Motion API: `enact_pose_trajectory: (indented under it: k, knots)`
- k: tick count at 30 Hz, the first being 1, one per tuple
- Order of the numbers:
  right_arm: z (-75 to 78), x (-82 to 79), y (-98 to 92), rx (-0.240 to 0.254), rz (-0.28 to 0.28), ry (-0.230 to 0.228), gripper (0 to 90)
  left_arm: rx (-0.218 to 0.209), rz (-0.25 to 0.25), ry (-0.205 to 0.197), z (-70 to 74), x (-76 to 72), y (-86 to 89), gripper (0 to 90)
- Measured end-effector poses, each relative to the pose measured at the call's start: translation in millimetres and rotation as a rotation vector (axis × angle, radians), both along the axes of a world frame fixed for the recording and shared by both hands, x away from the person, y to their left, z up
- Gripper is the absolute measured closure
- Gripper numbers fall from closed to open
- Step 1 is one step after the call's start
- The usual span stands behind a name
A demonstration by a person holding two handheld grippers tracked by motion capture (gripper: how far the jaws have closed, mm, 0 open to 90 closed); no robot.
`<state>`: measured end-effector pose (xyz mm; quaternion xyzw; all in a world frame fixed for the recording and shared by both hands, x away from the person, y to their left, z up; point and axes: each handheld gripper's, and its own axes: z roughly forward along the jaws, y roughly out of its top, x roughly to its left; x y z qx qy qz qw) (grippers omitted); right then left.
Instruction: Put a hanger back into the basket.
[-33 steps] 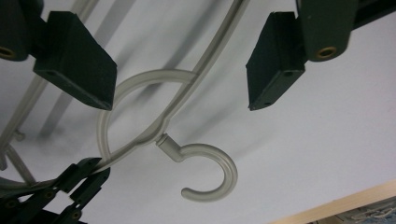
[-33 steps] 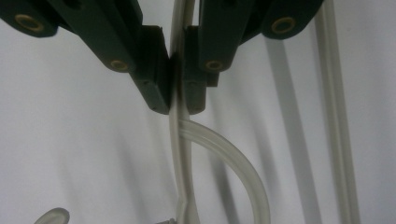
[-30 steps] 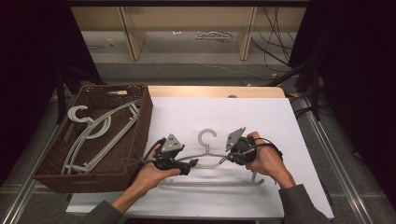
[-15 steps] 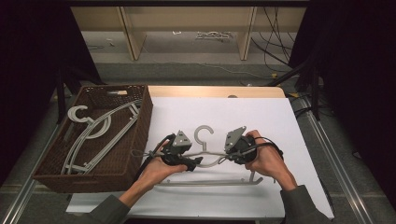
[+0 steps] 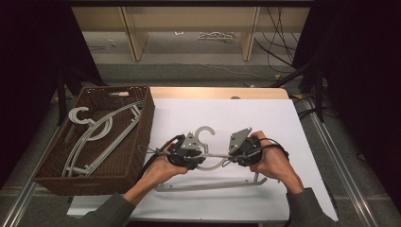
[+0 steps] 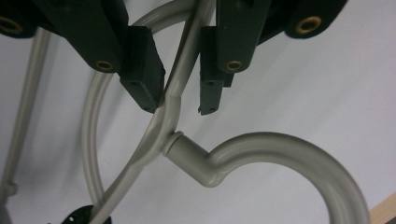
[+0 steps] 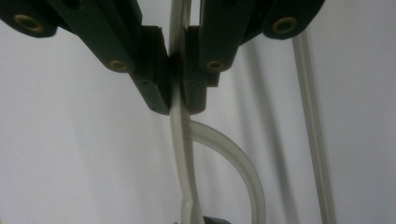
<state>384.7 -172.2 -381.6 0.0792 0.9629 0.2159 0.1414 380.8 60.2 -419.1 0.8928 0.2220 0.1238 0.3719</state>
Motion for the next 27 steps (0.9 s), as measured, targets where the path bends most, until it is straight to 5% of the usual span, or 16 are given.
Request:
enact_pose_trajectory:
  k: [7, 14, 18, 20, 26, 27]
  knots:
    - [2.5, 0.0, -2.7, 0.026, -0.014, -0.039, 77.9, 0.05, -0.069, -0.056, 11.2, -10.8, -0.4, 78.6]
    - [4.7, 1.1, -4.7, 0.054, -0.061, -0.05, 72.5, 0.016, -0.079, -0.056, 13.9, -15.3, -0.2, 81.9]
    - [11.8, 3.9, -8.9, 0.128, -0.151, -0.037, 62.5, -0.039, -0.046, -0.035, 17.9, -12.2, 6.6, 82.0]
    - [14.4, 3.2, -10.0, 0.207, -0.205, -0.07, 53.4, -0.04, -0.041, -0.039, 19.5, -11.1, 9.8, 82.1]
    - [20.6, 2.0, -12.7, 0.276, -0.276, -0.09, 38.6, -0.069, 0.002, -0.026, 23.0, -7.1, 20.9, 82.1]
    - [25.0, 0.9, -15.9, 0.325, -0.319, -0.098, 31.4, -0.068, 0.006, -0.027, 24.2, -6.4, 23.1, 82.0]
